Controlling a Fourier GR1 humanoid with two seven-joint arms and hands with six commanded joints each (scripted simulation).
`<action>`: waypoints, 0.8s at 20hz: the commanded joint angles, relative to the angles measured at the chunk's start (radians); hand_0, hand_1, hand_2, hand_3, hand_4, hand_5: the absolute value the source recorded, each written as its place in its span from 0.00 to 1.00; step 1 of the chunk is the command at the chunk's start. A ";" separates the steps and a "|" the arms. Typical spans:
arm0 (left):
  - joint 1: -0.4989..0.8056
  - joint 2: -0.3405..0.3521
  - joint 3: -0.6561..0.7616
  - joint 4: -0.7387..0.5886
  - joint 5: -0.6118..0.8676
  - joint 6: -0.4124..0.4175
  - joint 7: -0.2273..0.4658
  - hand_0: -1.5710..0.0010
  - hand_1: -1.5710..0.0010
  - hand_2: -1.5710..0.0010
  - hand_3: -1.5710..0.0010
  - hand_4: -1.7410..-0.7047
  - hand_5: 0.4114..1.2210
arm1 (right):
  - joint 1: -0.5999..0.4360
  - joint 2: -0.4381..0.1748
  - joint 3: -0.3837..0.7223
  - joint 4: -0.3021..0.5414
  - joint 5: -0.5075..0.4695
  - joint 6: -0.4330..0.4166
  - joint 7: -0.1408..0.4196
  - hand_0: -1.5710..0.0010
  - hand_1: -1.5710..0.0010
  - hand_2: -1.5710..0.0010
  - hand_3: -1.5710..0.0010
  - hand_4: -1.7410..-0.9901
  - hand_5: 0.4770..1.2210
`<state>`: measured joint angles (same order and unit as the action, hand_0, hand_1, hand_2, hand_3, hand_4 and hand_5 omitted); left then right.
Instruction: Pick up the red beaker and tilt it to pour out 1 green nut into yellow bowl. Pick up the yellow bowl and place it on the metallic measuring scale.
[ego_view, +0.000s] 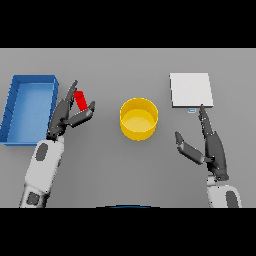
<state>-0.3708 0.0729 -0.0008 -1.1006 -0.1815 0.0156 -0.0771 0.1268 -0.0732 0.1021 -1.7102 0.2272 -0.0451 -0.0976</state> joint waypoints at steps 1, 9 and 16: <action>-0.021 -0.001 0.008 0.030 0.003 0.000 -0.001 1.00 1.00 1.00 1.00 0.43 0.34 | 0.009 0.003 0.009 -0.013 0.009 -0.001 -0.007 1.00 1.00 1.00 1.00 0.63 0.23; -0.110 -0.005 0.046 0.156 0.023 -0.010 -0.060 1.00 1.00 1.00 1.00 0.41 0.35 | 0.014 0.001 -0.001 -0.007 -0.004 0.001 0.000 1.00 1.00 1.00 1.00 0.63 0.22; -0.175 -0.041 0.107 0.254 0.065 0.029 -0.093 0.72 0.69 0.67 0.65 0.28 0.57 | 0.006 0.003 -0.001 0.000 0.005 -0.007 0.009 1.00 1.00 1.00 1.00 0.64 0.23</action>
<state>-0.5464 0.0317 0.1060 -0.8463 -0.1163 0.0443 -0.1680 0.1322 -0.0698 0.1015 -1.7103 0.2327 -0.0523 -0.0849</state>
